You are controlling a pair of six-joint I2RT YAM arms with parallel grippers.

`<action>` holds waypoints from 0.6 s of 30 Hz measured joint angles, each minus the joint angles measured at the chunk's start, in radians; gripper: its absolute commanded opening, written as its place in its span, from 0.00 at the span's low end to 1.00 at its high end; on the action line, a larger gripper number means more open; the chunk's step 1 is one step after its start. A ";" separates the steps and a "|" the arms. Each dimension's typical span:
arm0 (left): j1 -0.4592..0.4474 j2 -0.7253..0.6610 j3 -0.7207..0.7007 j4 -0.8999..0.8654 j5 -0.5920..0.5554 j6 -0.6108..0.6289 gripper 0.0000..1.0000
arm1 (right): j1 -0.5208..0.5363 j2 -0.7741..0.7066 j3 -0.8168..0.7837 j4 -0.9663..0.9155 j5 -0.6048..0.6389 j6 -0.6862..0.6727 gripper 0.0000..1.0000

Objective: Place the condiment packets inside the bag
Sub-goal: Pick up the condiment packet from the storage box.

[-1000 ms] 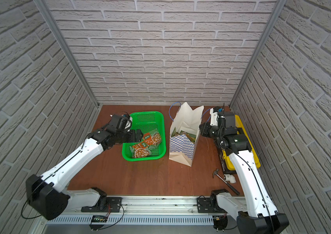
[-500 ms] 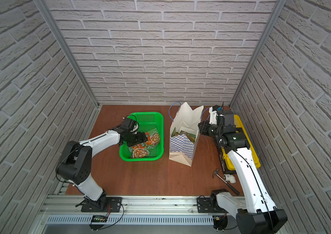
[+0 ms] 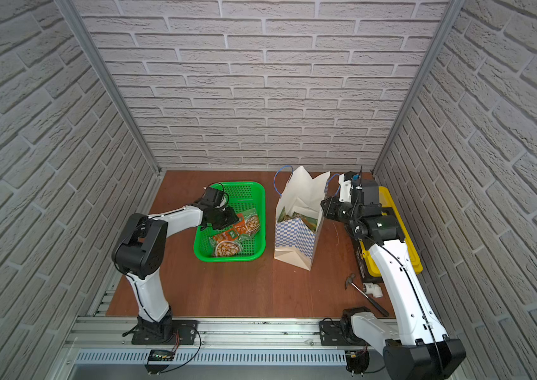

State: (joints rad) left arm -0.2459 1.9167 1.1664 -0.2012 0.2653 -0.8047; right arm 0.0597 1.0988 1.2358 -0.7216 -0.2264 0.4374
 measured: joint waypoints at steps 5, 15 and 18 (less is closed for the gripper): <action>0.005 0.017 0.007 0.042 0.033 -0.029 0.00 | 0.000 0.000 0.000 0.000 0.000 0.000 0.24; 0.000 -0.188 -0.032 0.068 0.039 -0.043 0.00 | 0.000 -0.005 -0.023 0.009 0.000 0.000 0.25; -0.016 -0.265 -0.035 0.066 0.038 -0.045 0.00 | 0.000 -0.006 -0.024 0.016 -0.002 0.001 0.25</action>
State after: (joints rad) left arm -0.2619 1.6516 1.1316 -0.1349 0.3031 -0.8497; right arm 0.0597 1.0931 1.2114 -0.7052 -0.2279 0.4385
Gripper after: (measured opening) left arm 0.067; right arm 0.248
